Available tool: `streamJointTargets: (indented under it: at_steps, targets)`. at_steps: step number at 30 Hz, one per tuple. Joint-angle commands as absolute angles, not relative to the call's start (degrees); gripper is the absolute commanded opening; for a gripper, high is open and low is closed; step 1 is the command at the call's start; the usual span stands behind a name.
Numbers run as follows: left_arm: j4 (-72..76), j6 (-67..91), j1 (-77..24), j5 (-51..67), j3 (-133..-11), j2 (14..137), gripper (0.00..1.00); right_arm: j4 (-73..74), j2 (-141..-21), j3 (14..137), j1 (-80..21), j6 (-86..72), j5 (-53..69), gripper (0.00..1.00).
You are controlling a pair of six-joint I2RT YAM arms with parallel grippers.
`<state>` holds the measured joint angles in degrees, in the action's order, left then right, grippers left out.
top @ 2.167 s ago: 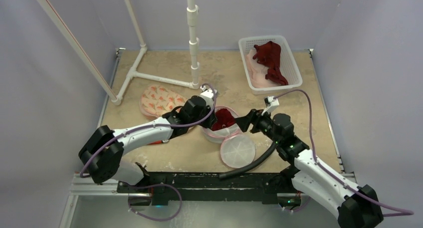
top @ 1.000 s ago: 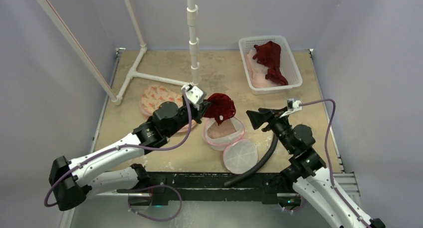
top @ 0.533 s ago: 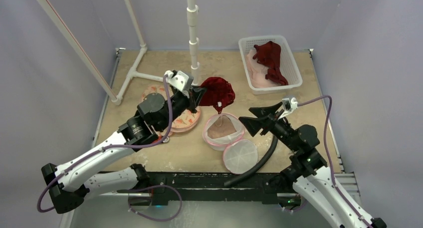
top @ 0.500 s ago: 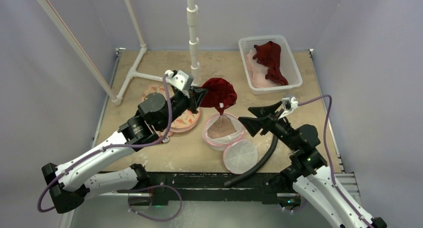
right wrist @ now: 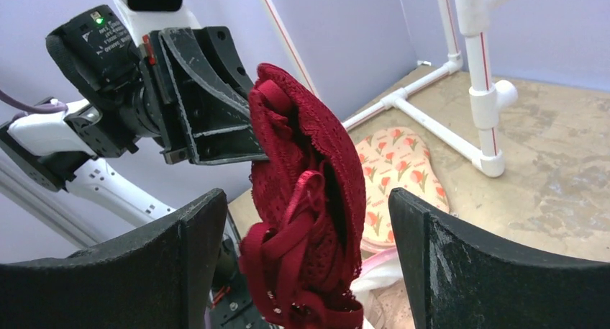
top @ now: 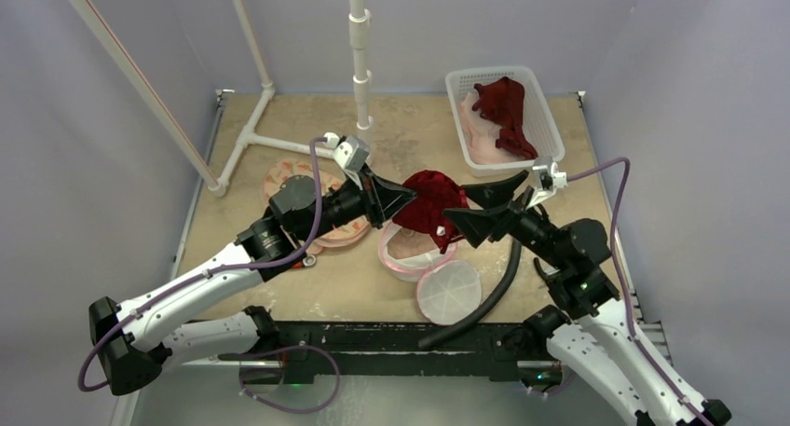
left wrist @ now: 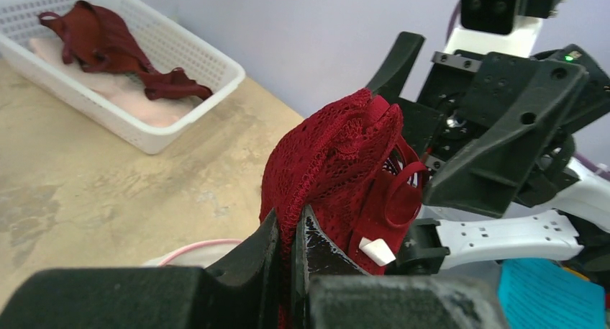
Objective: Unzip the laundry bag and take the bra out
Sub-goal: Pick up the bra from the laundry bag.
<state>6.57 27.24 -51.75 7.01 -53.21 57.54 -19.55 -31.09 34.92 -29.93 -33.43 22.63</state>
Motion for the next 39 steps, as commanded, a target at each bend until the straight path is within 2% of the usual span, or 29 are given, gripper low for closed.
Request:
streamJointTargets:
  at_steps: [1,8,11,18,21,30,31,34,35,36,39]
  targets:
    - [13.77,30.40,-51.40,11.48,-51.36,56.27,0.00,-19.38,-33.19,37.50,-29.70,-33.64,25.74,0.85]
    - [14.71,30.80,-51.41,11.85,-51.50,56.45,0.00,-22.01,-35.25,37.99,-29.71,-33.77,33.72,0.73]
    - [15.01,30.72,-51.39,11.58,-51.59,56.89,0.00,-21.77,-35.63,37.84,-29.72,-34.25,34.63,0.60]
    - [14.95,30.74,-51.39,10.18,-50.96,57.07,0.00,-20.87,-36.14,37.83,-29.71,-33.92,33.99,0.27]
    - [13.56,30.04,-51.41,8.02,-50.84,56.83,0.00,-20.19,-36.45,38.05,-29.75,-33.58,32.88,0.01]
    - [10.63,29.27,-51.38,3.36,-50.08,55.04,0.16,-17.92,-37.15,39.88,-29.70,-31.87,30.36,0.00]
    - [10.49,29.31,-51.38,3.00,-49.93,54.95,0.21,-17.78,-37.25,40.15,-29.71,-31.75,30.06,0.00]
    - [9.83,29.88,-51.38,1.31,-49.74,54.61,0.46,-17.32,-37.02,40.75,-29.69,-31.75,28.09,0.00]
    - [9.34,30.01,-51.37,0.53,-49.81,54.52,0.51,-16.97,-36.77,40.97,-29.69,-31.64,27.11,0.00]
    - [8.89,30.28,-51.44,0.15,-49.94,54.33,0.55,-16.59,-36.68,41.34,-29.73,-31.43,26.01,0.00]
    - [6.87,30.95,-51.33,-4.33,-50.09,52.99,0.60,-14.68,-36.28,42.73,-29.71,-30.82,21.14,0.00]
